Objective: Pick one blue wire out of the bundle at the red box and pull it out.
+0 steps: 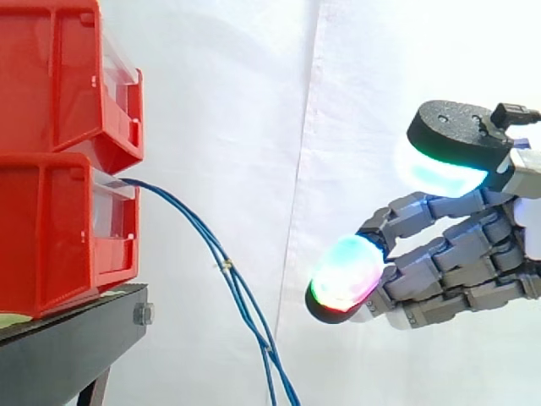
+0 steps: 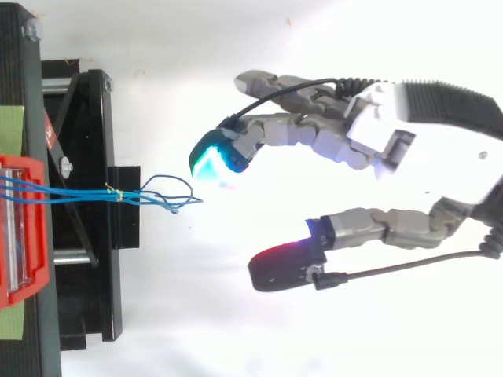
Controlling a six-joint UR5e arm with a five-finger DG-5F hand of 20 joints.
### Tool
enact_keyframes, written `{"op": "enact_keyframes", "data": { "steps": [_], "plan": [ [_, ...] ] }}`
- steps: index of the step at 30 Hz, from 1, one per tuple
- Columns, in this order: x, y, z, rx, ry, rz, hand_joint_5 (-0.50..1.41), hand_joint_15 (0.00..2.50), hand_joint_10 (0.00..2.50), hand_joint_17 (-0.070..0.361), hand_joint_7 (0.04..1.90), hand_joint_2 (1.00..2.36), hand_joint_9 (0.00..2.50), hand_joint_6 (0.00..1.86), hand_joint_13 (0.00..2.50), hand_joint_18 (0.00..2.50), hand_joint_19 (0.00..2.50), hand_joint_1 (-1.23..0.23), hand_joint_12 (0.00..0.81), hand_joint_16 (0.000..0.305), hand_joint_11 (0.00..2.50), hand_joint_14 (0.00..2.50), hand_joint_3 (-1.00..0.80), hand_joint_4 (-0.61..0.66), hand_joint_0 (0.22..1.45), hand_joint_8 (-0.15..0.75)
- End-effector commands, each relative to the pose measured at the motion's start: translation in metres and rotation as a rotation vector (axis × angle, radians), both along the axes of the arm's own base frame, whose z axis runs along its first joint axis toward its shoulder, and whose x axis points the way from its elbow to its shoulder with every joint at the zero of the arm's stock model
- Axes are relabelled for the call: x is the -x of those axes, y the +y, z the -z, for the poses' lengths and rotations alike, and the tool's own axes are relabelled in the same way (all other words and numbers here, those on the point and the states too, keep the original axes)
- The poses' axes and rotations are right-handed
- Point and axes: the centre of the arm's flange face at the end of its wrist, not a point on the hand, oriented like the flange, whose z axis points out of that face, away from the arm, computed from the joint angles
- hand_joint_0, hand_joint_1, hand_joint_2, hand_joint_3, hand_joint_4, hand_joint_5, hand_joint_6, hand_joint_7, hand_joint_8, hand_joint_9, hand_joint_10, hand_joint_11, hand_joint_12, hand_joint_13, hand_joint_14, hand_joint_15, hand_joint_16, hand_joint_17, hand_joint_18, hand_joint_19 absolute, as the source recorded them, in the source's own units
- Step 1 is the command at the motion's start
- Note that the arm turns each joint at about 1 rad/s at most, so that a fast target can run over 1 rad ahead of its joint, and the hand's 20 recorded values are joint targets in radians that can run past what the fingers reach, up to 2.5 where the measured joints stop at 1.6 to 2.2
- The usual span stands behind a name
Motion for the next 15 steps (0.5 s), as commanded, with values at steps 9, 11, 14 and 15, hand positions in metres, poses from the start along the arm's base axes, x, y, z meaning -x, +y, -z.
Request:
{"op": "enact_keyframes", "data": {
  "steps": [9, 11, 14, 15],
  "plan": [
    [-0.0115, -0.0028, -0.0035, -0.028, -0.112, 0.041, -0.23, 0.07, 0.00, 0.131, 0.78, 1.00, 0.42, 0.50, 0.09, 0.07, 0.18, -0.44, 0.410, 0.058, 0.15, 0.00, -0.48, 0.26, 0.49, 0.324],
    [-0.0122, -0.0042, -0.0044, -0.033, -0.123, 0.049, -0.22, 0.07, 0.00, 0.131, 0.77, 1.00, 0.42, 0.50, 0.09, 0.07, 0.17, -0.45, 0.409, 0.058, 0.15, 0.00, -0.48, 0.26, 0.49, 0.323],
    [-0.0152, -0.0068, -0.0080, -0.041, -0.160, 0.055, -0.22, 0.07, 0.00, 0.131, 0.78, 1.00, 0.42, 0.50, 0.10, 0.07, 0.18, -0.45, 0.410, 0.058, 0.14, 0.00, -0.48, 0.26, 0.49, 0.324],
    [-0.0175, -0.0082, -0.0009, -0.034, -0.161, 0.057, -0.22, 0.07, 0.00, 0.131, 0.77, 1.00, 0.42, 0.50, 0.10, 0.07, 0.17, -0.45, 0.410, 0.058, 0.14, 0.00, -0.48, 0.26, 0.49, 0.324]
  ]
}}
